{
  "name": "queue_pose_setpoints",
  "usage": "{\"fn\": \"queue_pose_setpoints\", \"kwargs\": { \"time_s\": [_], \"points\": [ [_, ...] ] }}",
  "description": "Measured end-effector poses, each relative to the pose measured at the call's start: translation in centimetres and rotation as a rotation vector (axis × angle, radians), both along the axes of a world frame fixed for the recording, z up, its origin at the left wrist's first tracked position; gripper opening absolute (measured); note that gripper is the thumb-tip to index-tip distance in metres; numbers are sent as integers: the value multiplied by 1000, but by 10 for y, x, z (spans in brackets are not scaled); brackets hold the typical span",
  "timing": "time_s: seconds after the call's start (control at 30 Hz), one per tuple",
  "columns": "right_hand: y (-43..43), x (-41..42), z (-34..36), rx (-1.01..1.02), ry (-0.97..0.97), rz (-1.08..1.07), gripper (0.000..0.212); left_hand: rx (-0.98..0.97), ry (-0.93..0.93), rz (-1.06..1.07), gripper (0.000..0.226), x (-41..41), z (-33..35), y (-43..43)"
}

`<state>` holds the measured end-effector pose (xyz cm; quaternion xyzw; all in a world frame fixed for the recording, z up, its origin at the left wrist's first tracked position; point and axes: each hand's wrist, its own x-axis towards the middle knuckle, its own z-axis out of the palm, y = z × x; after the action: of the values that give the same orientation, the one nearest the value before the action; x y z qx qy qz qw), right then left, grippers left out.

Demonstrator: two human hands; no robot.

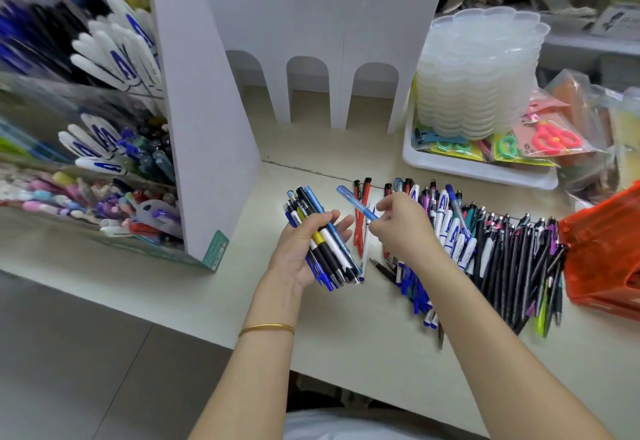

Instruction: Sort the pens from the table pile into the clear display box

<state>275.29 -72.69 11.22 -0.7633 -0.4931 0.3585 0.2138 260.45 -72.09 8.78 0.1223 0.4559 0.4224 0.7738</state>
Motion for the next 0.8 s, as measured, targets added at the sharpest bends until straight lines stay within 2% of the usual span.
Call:
{"fn": "queue_pose_setpoints", "kwargs": {
  "time_s": [0.07, 0.13, 0.23, 0.3, 0.4, 0.6, 0.63, 0.73, 0.77, 0.8],
  "points": [
    [-12, -11, 12, 88, 182, -28, 14, 7, -9, 11, 9, -2, 1, -3],
    [-22, -26, 18, 109, 257, 36, 15, 17, -1, 2, 5, -6, 3, -6],
    [-30, -43, 24, 140, 177, 137, 16, 18, -4, 43, 41, -14, 11, -14],
    [-33, -51, 30, 167, 123, 194, 14, 9, -32, 91, 51, -23, 16, -21],
    [-34, -66, 41, 155, 135, 321, 2, -10, -68, 159, 36, -45, 23, -36],
    [-34, -123, 65, 33, 81, 621, 18, 8, 26, 268, 26, -105, 32, -66],
    [-35, -134, 67, 19, 84, 645, 18, 7, 58, 274, 35, -117, 34, -70],
    [-37, -167, 68, 0, 133, 691, 11, -39, 95, 305, 79, -156, 40, -81],
    [-38, -178, 70, -2, 154, 701, 11, -61, 106, 312, 82, -170, 42, -83],
    [-38, -190, 71, 0, 181, 700, 12, -71, 99, 320, 72, -185, 44, -86]
  ]
}}
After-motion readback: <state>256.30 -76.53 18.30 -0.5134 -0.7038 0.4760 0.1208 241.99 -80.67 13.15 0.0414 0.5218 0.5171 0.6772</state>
